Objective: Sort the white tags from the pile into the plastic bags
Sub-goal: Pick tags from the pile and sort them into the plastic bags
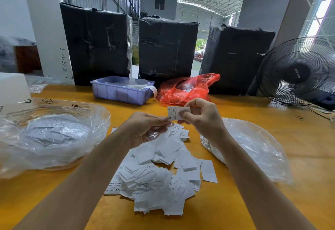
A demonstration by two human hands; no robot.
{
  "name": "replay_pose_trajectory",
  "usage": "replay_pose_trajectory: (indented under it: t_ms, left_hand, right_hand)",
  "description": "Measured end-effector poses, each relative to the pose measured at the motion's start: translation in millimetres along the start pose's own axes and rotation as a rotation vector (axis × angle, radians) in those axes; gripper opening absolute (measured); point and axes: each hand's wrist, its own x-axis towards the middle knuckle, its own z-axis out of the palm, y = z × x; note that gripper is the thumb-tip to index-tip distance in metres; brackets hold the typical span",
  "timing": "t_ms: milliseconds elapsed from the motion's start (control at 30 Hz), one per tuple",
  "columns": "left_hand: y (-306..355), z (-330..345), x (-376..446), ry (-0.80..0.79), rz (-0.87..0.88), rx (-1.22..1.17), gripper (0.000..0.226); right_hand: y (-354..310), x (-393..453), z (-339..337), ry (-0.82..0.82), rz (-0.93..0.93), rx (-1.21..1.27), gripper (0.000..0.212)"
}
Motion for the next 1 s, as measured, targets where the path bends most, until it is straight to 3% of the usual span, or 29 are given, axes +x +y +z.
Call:
replay_pose_trajectory:
  t_ms: [200, 567, 800, 1000]
  left_hand:
    - [0.7, 0.3, -0.5, -0.005, 0.001, 0.031, 0.032]
    - [-1.6, 2.0, 1.4, 0.039, 0.018, 0.029, 0.011]
    - [-8.4, 9.5, 2.1, 0.044, 0.064, 0.057, 0.013]
    - [-14.2, 12.9, 6.0, 0.176, 0.096, -0.012, 0.017]
  right_hand:
    - [2.3, 0.7, 0.7, -0.039, 0.016, -0.028, 0.011]
    - [2.5, 1.1, -4.7, -0.238, 0.238, 0.000, 0.017]
    - [4.2, -0.7, 1.0, -0.169, 0.181, -0.030, 0.020]
    - [0.8, -5.0, 14.3, -0.330, 0.176, -0.223, 0.026]
